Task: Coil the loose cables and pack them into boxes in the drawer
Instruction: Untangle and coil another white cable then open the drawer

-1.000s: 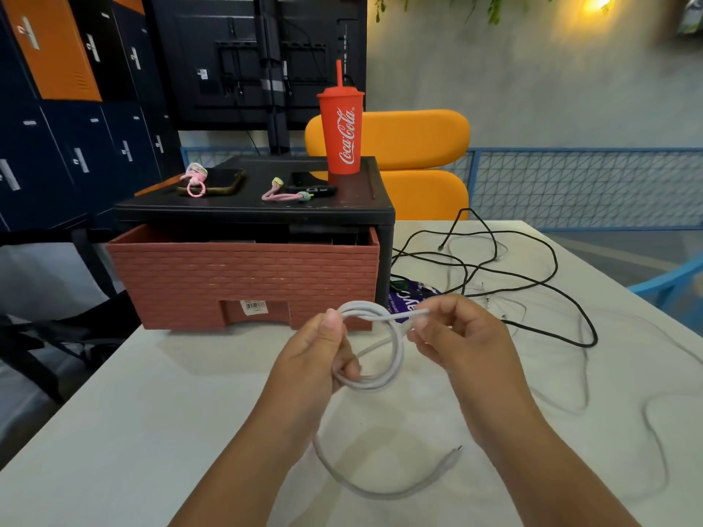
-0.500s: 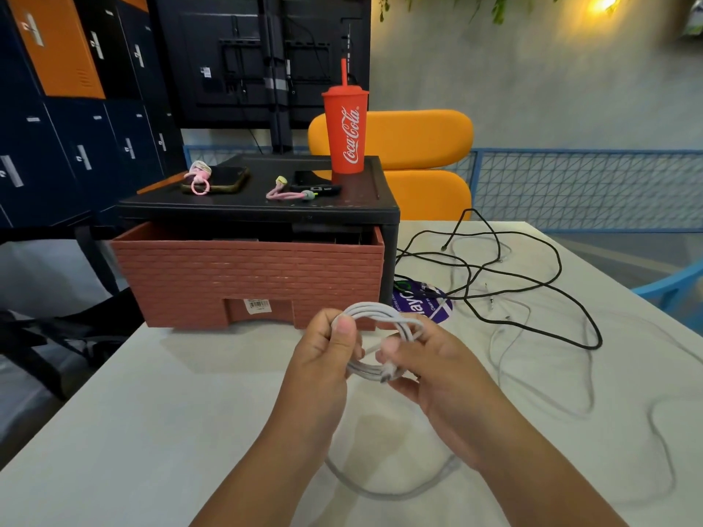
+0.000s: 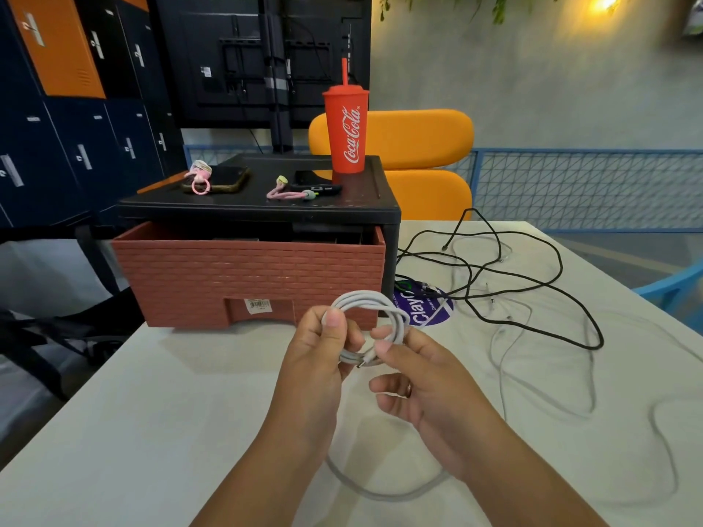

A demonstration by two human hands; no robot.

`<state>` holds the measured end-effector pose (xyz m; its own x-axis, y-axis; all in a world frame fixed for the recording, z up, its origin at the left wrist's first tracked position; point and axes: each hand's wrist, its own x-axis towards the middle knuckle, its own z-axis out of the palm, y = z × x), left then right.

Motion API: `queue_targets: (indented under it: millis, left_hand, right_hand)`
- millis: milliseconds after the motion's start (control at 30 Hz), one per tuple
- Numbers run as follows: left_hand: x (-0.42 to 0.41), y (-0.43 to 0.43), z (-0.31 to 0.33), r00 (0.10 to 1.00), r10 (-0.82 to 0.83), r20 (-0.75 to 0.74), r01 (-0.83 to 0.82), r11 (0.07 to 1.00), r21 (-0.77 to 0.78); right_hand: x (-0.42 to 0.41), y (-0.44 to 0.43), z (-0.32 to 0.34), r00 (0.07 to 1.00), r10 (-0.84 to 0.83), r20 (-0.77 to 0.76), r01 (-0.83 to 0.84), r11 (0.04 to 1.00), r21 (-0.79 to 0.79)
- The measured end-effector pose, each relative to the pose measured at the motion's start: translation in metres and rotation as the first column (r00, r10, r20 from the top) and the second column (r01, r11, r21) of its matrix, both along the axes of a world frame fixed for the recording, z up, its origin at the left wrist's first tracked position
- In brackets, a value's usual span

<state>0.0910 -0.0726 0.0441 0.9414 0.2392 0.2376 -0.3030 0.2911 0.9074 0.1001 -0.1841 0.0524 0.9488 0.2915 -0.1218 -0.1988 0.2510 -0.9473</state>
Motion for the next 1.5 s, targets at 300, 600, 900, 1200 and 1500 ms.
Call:
queue_targets:
  millis: [300, 600, 900, 1200, 1500]
  left_hand:
    - [0.002, -0.001, -0.003, 0.998, 0.03, -0.055, -0.029, 0.999, 0.022]
    - [-0.002, -0.003, 0.005, 0.988, -0.076, -0.137, 0.047, 0.978, -0.204]
    - [0.003, -0.005, -0.01, 0.964, -0.005, -0.267, 0.073, 0.967, 0.244]
    - [0.008, -0.001, -0.019, 0.951, 0.084, -0.298, 0.063, 0.889, 0.453]
    - [0.008, 0.0, -0.021, 0.958, 0.132, -0.253, 0.029, 0.836, 0.547]
  right_hand:
    - [-0.001, 0.003, -0.011, 0.758, -0.205, 0.619, 0.493, 0.801, -0.339]
    - [0.006, -0.008, 0.0, 0.939, -0.066, 0.339, 0.175, 0.937, -0.302]
    - [0.026, -0.037, 0.003, 0.94, -0.204, 0.273, 0.315, 0.825, -0.469]
    - [0.054, -0.077, -0.019, 0.912, -0.15, 0.381, 0.409, 0.345, -0.845]
    - [0.051, -0.073, -0.017, 0.896, -0.016, 0.445, 0.441, 0.17, -0.882]
